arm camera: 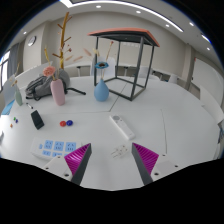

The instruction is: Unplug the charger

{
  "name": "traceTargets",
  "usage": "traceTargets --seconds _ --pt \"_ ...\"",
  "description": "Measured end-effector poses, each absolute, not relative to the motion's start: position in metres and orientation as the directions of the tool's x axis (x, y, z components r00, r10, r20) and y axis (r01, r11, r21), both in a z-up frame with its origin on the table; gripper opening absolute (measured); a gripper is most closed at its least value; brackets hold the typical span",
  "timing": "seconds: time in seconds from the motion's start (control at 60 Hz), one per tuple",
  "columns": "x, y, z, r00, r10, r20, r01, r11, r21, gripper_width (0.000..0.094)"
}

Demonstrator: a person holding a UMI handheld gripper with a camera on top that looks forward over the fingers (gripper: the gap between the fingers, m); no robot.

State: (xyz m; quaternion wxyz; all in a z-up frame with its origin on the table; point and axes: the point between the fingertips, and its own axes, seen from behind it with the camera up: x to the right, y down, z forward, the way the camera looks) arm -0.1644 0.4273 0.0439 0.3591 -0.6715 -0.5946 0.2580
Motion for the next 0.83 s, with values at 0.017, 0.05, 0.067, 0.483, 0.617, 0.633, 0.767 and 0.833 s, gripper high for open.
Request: traceTargets --seconds 0.017,0.05,0.067,0.483,0.617,0.633,0.767,0.833 --pt "-0.158 0.427 0.051 0.159 0.984 0.086 0.614 -0.030 -0.789 0.0851" --pt "-0.143 0.424 0.067 0.161 0.983 0.092 0.617 -0.027 -0.787 0.0852" --pt "-0.135 0.422 0.075 0.163 0.982 0.093 0.618 -0.028 -0.785 0.0856" --pt "0.029 0.352 0.203 0.109 0.994 0.032 0.632 -0.044 -0.774 0.0855" --pt "0.046 0.351 0.202 0.130 0.990 0.052 0.632 -0.042 -0.774 0.0854" --pt "0.047 0.350 0.201 0.129 0.990 0.051 0.635 -0.043 -0.771 0.0851" --pt "0.054 0.350 0.196 0.134 0.989 0.066 0.643 -0.036 -0.765 0.0852" --pt "0.053 0.352 0.199 0.138 0.988 0.069 0.634 -0.035 -0.772 0.0851"
